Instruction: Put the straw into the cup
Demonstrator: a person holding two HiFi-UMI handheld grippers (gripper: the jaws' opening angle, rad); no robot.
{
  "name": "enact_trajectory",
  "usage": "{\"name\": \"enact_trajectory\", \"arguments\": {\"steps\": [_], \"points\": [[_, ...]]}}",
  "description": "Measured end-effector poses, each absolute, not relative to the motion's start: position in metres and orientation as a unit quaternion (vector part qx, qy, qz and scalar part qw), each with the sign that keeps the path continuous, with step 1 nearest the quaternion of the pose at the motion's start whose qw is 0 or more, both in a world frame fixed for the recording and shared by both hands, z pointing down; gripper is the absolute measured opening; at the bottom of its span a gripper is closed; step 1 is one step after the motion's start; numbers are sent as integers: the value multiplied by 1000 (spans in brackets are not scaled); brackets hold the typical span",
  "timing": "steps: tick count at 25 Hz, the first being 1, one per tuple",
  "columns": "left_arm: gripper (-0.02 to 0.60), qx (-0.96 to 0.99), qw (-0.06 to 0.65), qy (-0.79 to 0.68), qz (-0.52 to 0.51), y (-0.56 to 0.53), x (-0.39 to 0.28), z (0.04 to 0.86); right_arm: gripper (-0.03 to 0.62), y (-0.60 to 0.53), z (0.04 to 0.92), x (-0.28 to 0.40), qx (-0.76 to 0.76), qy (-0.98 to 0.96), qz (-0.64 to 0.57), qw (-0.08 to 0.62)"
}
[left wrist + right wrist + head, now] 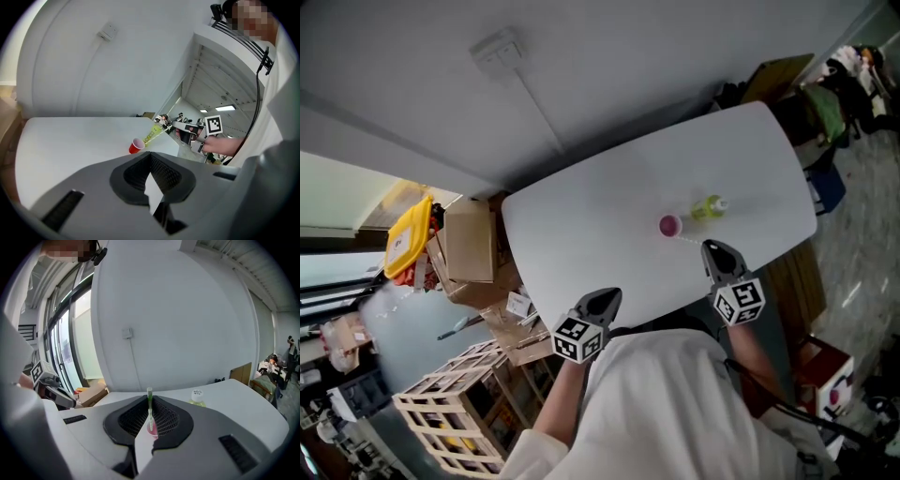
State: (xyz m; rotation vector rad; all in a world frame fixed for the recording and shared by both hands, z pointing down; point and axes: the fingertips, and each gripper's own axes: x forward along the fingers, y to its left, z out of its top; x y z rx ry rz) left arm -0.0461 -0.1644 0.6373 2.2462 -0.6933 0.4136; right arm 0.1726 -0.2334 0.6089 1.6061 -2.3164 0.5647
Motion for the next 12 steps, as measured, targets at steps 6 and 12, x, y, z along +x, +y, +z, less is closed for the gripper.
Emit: {"name": "enact_trajectory", "arguments": {"steps": [6,12], "points": [[2,860,378,-302,160,-168,-37,637,49,-256,630,167,525,-816,188,153],[2,840,390,-343,156,-168,-36,636,49,-269,663,160,492,-831,175,195]]}}
